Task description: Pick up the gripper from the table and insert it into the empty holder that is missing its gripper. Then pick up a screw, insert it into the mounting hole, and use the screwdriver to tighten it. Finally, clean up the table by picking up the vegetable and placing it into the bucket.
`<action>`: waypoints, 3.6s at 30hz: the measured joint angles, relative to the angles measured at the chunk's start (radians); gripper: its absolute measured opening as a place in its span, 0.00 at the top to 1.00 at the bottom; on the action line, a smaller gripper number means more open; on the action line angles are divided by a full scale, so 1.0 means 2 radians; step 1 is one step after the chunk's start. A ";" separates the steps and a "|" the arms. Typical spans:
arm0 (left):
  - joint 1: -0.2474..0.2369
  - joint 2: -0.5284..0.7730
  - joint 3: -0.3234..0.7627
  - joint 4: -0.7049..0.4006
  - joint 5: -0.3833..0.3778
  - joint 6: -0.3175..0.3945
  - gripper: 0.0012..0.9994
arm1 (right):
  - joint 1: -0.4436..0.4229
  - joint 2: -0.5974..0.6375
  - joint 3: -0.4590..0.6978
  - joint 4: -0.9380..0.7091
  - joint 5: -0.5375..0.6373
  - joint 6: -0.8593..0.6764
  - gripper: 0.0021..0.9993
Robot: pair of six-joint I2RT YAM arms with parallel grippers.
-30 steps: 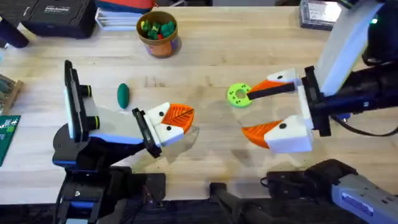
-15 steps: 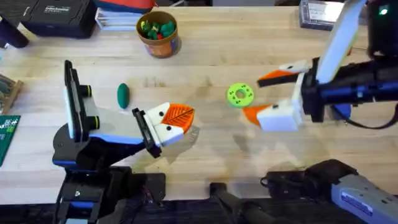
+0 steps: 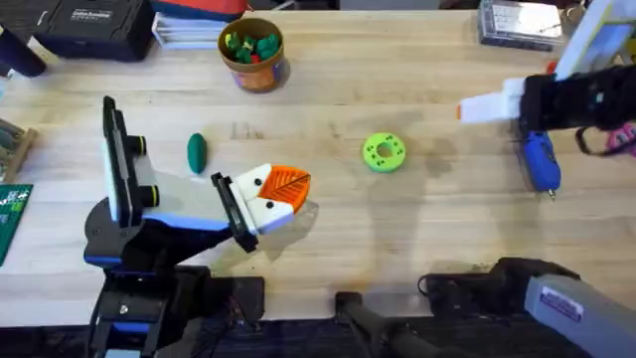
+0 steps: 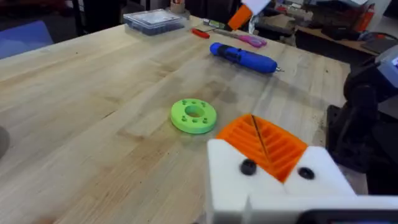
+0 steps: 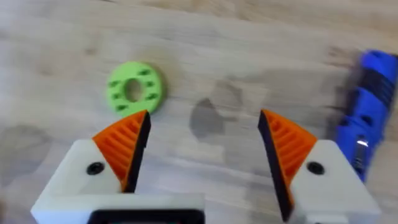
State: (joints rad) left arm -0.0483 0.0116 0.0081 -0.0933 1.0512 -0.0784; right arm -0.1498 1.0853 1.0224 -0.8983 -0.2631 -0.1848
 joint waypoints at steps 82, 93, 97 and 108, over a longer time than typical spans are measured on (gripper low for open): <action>0.000 0.000 0.000 0.000 0.000 0.000 0.99 | -0.189 0.084 0.098 0.176 0.056 -0.006 0.98; 0.000 0.000 0.000 0.000 0.000 0.000 0.99 | 0.027 -0.064 -0.065 0.381 0.047 0.073 0.98; 0.000 0.000 0.000 0.000 0.000 0.000 0.99 | 0.116 -0.074 -0.083 0.412 0.044 0.084 0.98; 0.000 0.000 0.000 0.000 0.000 0.000 0.99 | 0.272 -0.048 -0.085 0.476 0.043 0.093 0.98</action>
State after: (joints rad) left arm -0.0483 0.0116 0.0081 -0.0933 1.0512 -0.0785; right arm 0.3943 0.9887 0.8532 0.0545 -0.1772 0.0010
